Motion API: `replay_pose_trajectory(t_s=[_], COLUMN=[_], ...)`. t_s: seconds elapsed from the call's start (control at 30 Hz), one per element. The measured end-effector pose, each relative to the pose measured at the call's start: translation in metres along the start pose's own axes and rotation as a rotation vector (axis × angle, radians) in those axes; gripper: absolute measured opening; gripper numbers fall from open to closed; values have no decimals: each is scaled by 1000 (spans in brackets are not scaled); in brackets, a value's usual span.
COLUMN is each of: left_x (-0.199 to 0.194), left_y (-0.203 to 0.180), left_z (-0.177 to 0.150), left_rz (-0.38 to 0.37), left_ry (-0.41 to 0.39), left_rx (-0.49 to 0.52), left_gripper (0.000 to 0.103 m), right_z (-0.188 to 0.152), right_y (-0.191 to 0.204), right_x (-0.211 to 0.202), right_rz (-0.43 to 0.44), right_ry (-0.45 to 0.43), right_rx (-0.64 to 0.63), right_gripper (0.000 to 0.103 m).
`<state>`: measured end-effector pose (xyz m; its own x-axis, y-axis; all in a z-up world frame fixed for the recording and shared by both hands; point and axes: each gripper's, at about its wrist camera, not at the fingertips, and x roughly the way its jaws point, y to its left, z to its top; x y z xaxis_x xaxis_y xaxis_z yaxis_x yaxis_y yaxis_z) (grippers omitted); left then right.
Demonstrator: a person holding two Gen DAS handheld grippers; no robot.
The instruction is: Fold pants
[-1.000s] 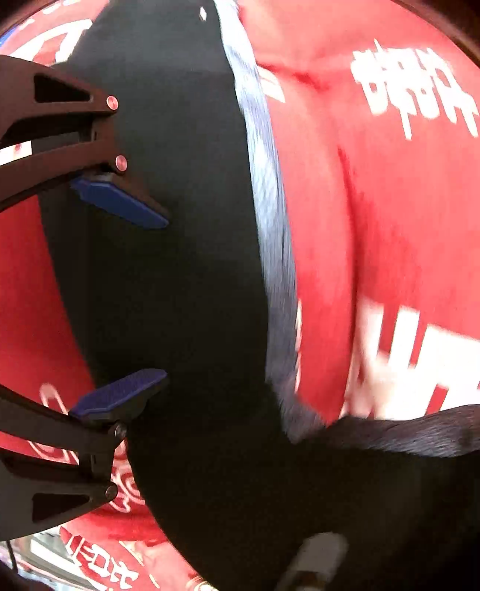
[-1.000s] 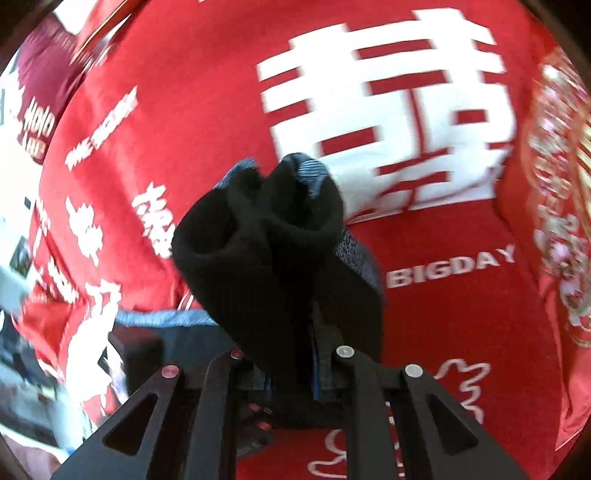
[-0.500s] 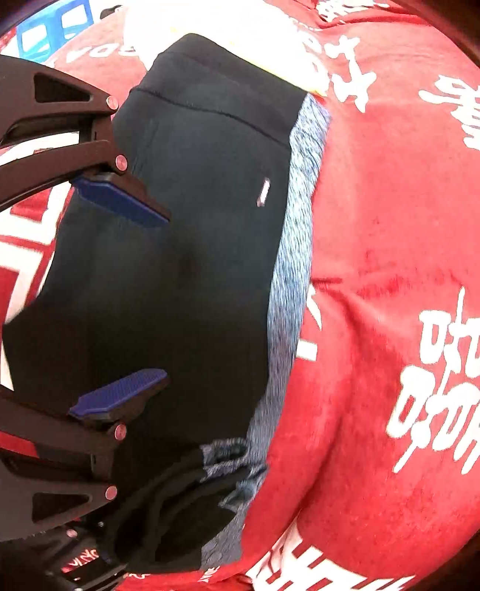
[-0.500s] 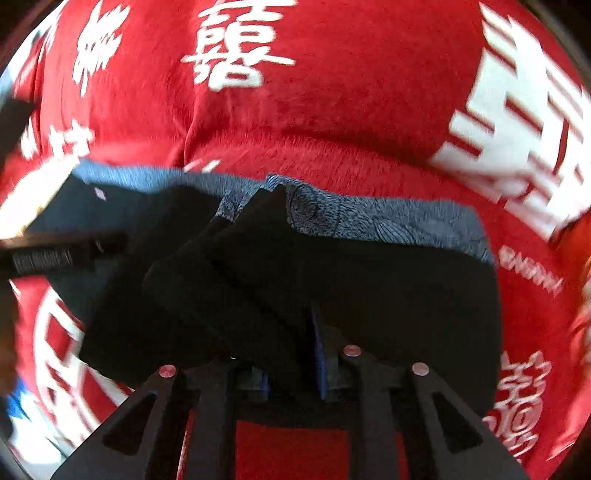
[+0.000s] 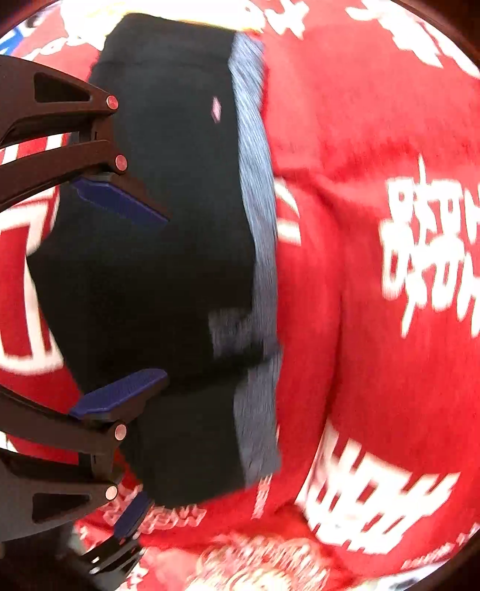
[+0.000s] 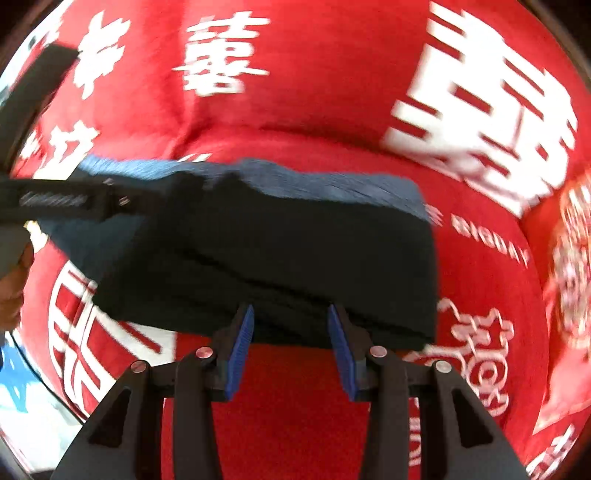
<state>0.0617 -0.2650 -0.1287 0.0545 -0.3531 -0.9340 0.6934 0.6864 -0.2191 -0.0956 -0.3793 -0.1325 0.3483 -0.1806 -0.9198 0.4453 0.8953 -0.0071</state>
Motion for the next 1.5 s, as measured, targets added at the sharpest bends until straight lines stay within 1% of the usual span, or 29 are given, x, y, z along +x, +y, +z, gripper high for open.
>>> replay_pose_trajectory(t_s=[0.07, 0.1, 0.17, 0.23, 0.27, 0.3, 0.33, 0.4, 0.43, 0.47, 0.57, 0.6, 0.67, 0.73, 0.8, 0.9, 0.97, 1.03, 1.13, 1.17, 1.23, 1.3, 1.33, 1.37, 1.4, 1.43, 1.47, 1.5], left_x=[4, 10, 24, 35, 39, 40, 39, 40, 40, 38, 23, 19, 17, 25, 36, 40, 42, 42, 42, 42, 41, 39, 38, 35, 33, 30, 23, 19], left_y=[-13, -20, -28, -32, -35, -36, -38, -41, -44, -45, -49, -48, -43, -35, -30, -34, -37, -36, -34, -34, -34, -31, -31, -27, -24, -20, -12, -5], left_z=[5, 8, 12, 13, 14, 14, 14, 15, 16, 16, 14, 12, 3, -7, -16, -19, -20, -22, -23, -23, -24, -25, -26, -26, -26, -27, -29, -30], left_rz=[-71, -114, -144, -146, -160, -177, -185, -205, -234, -247, -264, -255, -213, -185, -179, -159, -149, -151, -152, -149, -139, -125, -127, -118, -91, -43, -7, -4], left_ry=[17, 47, 88, 108, 115, 112, 120, 128, 142, 145, 132, 127, 133, 166, 189, 164, 155, 149, 144, 142, 135, 126, 126, 125, 117, 99, 62, 54], left_rx=[27, 38, 37, 31, 27, 24, 28, 40, 43, 49, 84, 99, 128, 114, 88, 95, 96, 95, 92, 92, 85, 65, 53, 33, 21, 7, -20, -40], left_gripper=[80, 80, 80, 80, 72, 50, 42, 14, 8, 7, 7, 7, 7, 7, 7, 7, 7, 7, 7, 7, 7, 7, 8, 22, 50, 62, 71, 71], right_z=[-3, -3, -6, -8, -8, -8, -10, -13, -14, -16, -17, -18, -19, -20, -18, -6, 8, 25, 47, 50, 50, 46, 44, 42, 38, 34, 32, 29], right_y=[-17, -22, -32, -38, -40, -42, -45, -51, -53, -56, -62, -64, -66, -68, -72, -85, -92, -93, -81, -75, -58, -40, -28, -22, -14, -9, -5, -2], right_x=[0, 2, 3, 4, 5, 5, 5, 6, 6, 7, 2, -1, -5, -5, -2, 6, 11, 20, 43, 52, 73, 77, 74, 72, 69, 64, 60, 54], right_rz=[7, 13, 29, 35, 38, 42, 46, 56, 62, 67, 80, 85, 112, 132, 144, 144, 153, 185, 263, 275, 284, 267, 285, 309, 331, 320, 304, 289], right_ry=[13, 18, 24, 26, 25, 24, 23, 29, 35, 44, 49, 46, 47, 50, 50, 41, 21, 22, 56, 72, 131, 122, 122, 125, 127, 119, 107, 91], right_rx=[65, 86, 126, 153, 162, 172, 187, 211, 220, 230, 249, 250, 254, 262, 273, 301, 307, 296, 283, 280, 268, 238, 204, 186, 158, 126, 100, 76], right_gripper=[46, 46, 46, 46, 46, 46, 46, 46, 46, 46, 46, 46, 46, 46, 46, 46, 46, 46, 46, 45, 45, 47, 47, 47, 47, 47, 47, 47])
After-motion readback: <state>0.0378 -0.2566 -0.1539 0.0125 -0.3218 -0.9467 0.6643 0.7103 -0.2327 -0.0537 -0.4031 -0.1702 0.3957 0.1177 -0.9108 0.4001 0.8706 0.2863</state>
